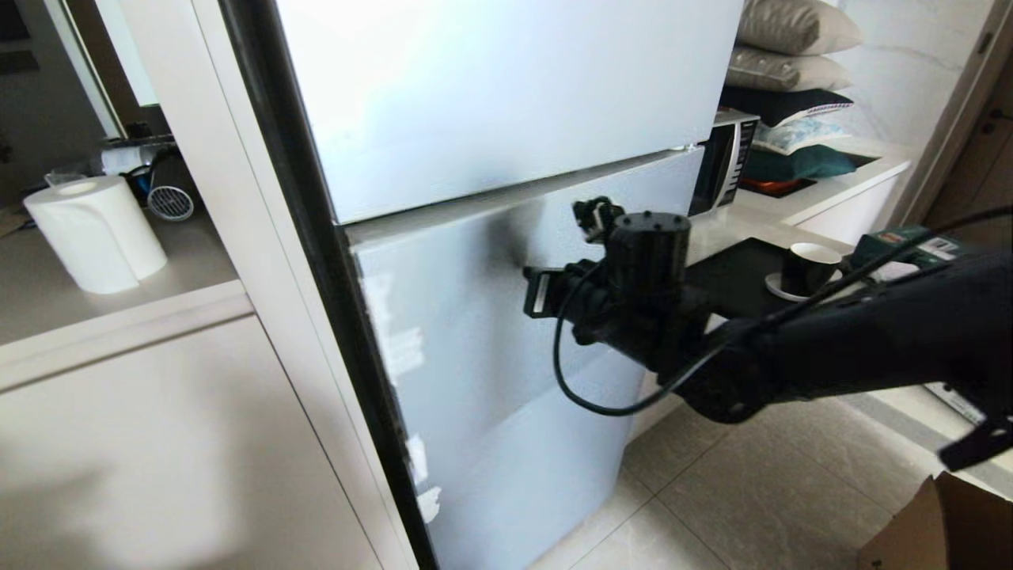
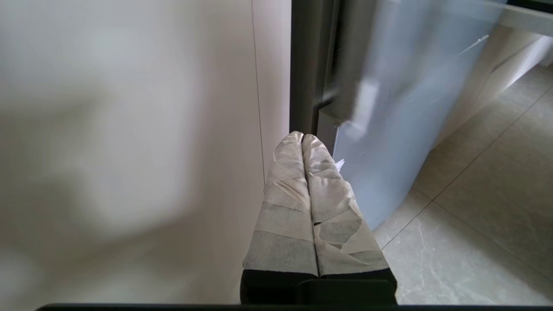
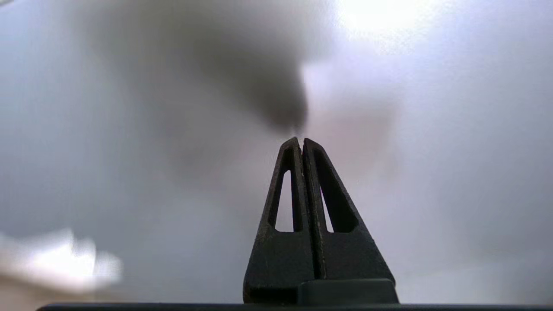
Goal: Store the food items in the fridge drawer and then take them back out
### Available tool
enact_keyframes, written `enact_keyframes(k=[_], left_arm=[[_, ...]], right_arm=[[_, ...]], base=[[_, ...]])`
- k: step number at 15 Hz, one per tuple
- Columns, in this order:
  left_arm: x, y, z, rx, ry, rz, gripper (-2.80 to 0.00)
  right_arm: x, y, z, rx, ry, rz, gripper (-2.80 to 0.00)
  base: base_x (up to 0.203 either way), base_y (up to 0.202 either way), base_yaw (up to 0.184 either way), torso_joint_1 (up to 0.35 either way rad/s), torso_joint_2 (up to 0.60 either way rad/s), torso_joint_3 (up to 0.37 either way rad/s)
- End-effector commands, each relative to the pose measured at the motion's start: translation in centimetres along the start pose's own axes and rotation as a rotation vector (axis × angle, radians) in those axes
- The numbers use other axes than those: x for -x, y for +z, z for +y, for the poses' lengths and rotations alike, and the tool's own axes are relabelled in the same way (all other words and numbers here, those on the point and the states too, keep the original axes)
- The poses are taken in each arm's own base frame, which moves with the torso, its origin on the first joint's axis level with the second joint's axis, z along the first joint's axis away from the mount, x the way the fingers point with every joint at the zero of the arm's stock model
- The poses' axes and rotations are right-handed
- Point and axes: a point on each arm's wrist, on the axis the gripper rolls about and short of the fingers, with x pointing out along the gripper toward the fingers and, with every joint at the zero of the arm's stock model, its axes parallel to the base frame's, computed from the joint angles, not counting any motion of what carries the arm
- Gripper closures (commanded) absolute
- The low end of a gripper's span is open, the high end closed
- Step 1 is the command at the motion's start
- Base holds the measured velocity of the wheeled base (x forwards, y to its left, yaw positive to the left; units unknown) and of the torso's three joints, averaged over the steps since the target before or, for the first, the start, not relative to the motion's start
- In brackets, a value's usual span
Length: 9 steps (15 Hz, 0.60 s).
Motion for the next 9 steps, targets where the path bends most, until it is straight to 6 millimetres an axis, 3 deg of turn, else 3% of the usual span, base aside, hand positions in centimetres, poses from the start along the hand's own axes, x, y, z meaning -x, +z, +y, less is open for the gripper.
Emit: enact_keyframes(k=[1,3,5,7,9], left_arm=[[0.0,0.0,0.0,0.0,0.002,0.001,0.0],[0.0,0.0,0.0,0.0,0.0,0.001,0.0],[0.0,0.0,0.0,0.0,0.0,0.001,0.0],[0.0,0.0,0.0,0.0,0.002,0.001,0.0],[0.0,0.0,0.0,0.0,0.0,0.001,0.0]], right_arm=[[-5.2,-4.7,-0.8,0.019,-0.002,0.009,0.0],[-6.4,-5.3,-0.9,0.024,-0.001,-0.01,0.0],[-5.0,-3.9,-0.5,0.023,0.004,-0.011,0.0],[-1.2,-0.9,1.3,0.021,0.033,-0.012,0.0],[4.2,1.5,3.7,0.023,0.09,0.002,0.0]], base=[[0.0,0.0,0.0,0.0,0.0,0.0],[0.0,0.0,0.0,0.0,0.0,0.0],[0.0,0.0,0.0,-0.014,-0.01,0.007],[0.0,0.0,0.0,0.0,0.0,0.0],[0.0,0.0,0.0,0.034,0.03,-0.006]])
